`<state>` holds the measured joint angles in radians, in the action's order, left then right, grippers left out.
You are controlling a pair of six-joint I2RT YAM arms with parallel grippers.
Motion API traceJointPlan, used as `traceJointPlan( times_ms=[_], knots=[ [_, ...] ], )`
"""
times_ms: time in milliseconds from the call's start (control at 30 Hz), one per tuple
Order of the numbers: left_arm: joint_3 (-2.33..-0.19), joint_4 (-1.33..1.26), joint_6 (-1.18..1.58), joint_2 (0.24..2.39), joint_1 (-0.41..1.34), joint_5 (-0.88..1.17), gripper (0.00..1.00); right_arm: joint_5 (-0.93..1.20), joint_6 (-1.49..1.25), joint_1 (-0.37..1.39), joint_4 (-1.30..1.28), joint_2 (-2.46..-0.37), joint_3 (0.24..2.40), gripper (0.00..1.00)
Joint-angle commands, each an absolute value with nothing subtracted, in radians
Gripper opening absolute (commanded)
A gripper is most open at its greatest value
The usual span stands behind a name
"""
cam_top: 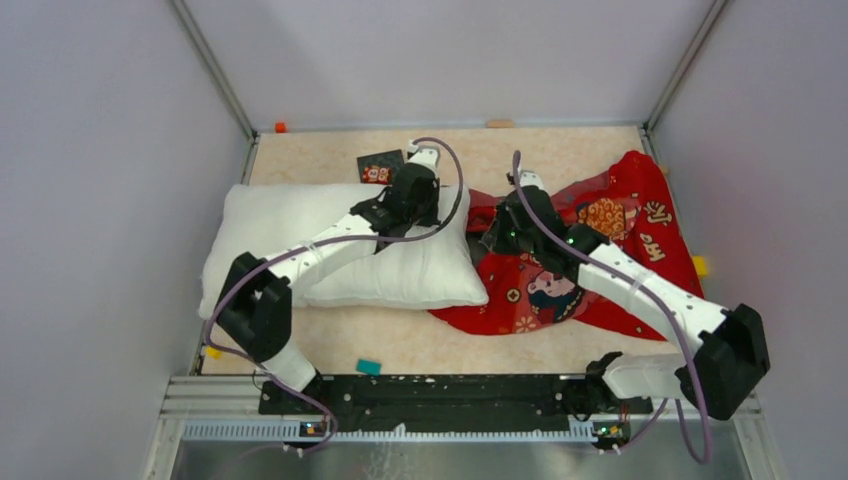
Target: Put the pillow into the pillowcase
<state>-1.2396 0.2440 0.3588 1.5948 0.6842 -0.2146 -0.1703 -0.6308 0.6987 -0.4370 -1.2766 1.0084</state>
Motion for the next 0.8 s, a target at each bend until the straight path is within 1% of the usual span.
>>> traceJointPlan(
  times_ms=[0, 100, 233, 333, 433, 533, 667, 767],
  knots=[
    [-1.239, 0.208, 0.433, 1.671, 0.665, -0.271, 0.00, -0.073, -0.567, 0.717, -0.378, -1.168, 1.027, 0.00],
    [-1.278, 0.251, 0.475, 1.720, 0.649, -0.258, 0.00, -0.019, -0.511, 0.750, -0.400, -1.159, 1.041, 0.00],
    [-1.363, 0.318, 0.526, 1.746, 0.589, -0.204, 0.00, -0.082, -0.482, 0.796, -0.486, -1.162, 1.013, 0.00],
    [-1.417, 0.349, 0.533, 1.747, 0.541, -0.160, 0.00, -0.089, -0.490, 0.804, -0.490, -1.146, 0.949, 0.00],
    [-1.468, 0.370, 0.507, 1.770, 0.532, -0.179, 0.00, -0.079, -0.506, 0.806, -0.486, -1.115, 0.932, 0.00],
    [-1.491, 0.391, 0.503, 1.817, 0.534, -0.155, 0.00, -0.055, -0.507, 0.807, -0.498, -1.084, 0.983, 0.00],
    [-1.449, 0.361, 0.526, 1.862, 0.538, -0.145, 0.00, 0.031, -0.476, 0.805, -0.501, -1.066, 1.062, 0.00],
    [-1.426, 0.359, 0.517, 1.859, 0.568, -0.165, 0.00, 0.006, -0.479, 0.805, -0.529, -1.084, 1.118, 0.00]
  ],
)
